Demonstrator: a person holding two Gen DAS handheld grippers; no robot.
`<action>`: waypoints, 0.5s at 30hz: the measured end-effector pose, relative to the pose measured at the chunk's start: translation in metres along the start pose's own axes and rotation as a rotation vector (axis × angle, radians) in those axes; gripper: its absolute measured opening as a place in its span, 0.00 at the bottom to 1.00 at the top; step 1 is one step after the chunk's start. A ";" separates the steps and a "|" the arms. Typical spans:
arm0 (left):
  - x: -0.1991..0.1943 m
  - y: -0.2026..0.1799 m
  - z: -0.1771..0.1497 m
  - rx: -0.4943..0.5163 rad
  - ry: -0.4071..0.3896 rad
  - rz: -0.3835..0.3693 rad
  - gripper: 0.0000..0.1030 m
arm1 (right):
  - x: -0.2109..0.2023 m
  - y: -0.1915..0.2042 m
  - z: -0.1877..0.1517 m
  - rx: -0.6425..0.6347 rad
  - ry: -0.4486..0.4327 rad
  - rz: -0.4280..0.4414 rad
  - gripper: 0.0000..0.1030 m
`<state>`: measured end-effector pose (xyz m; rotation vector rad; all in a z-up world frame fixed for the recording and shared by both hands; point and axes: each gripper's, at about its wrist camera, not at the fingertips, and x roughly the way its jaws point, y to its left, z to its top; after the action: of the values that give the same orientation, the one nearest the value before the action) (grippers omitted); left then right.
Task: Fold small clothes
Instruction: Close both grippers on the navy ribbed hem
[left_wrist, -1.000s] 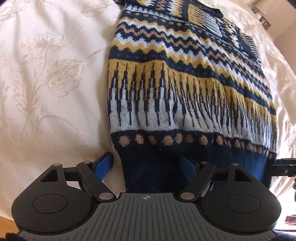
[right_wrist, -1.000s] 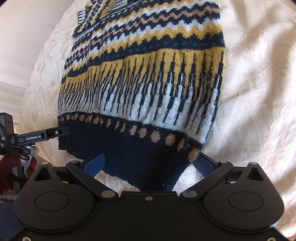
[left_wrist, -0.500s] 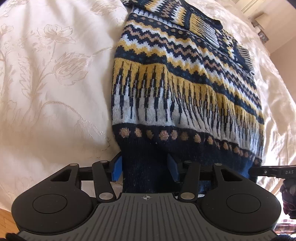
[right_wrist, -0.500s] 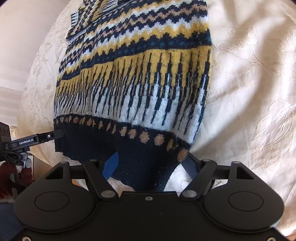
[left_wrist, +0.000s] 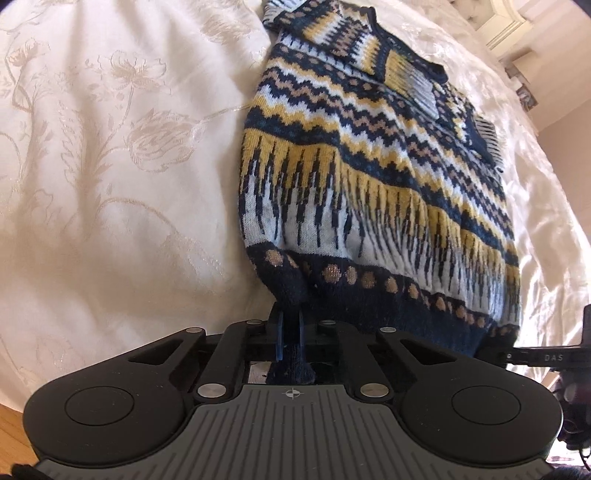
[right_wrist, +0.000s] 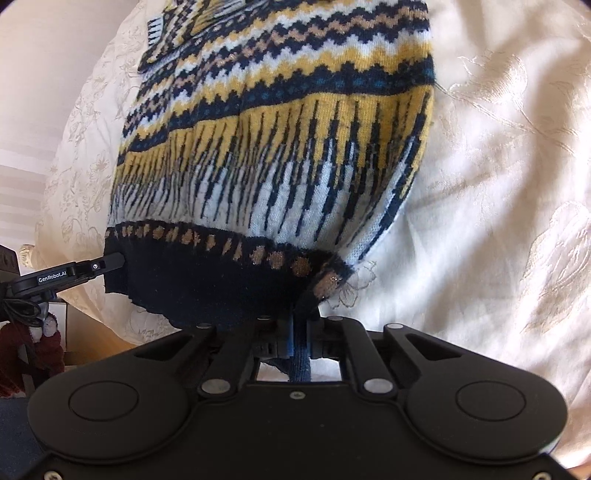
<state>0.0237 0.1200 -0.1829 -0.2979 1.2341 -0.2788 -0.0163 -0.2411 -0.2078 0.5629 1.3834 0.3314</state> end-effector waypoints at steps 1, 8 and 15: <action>-0.006 -0.003 0.002 0.006 -0.017 -0.011 0.07 | -0.005 0.002 0.001 -0.004 -0.013 0.012 0.12; -0.055 -0.025 0.036 0.006 -0.172 -0.093 0.06 | -0.049 0.020 0.023 -0.027 -0.144 0.097 0.12; -0.075 -0.046 0.093 0.015 -0.328 -0.131 0.04 | -0.086 0.031 0.071 0.000 -0.333 0.147 0.12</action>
<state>0.0870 0.1111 -0.0720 -0.3957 0.8901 -0.3379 0.0420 -0.2741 -0.1137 0.6881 1.0235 0.3388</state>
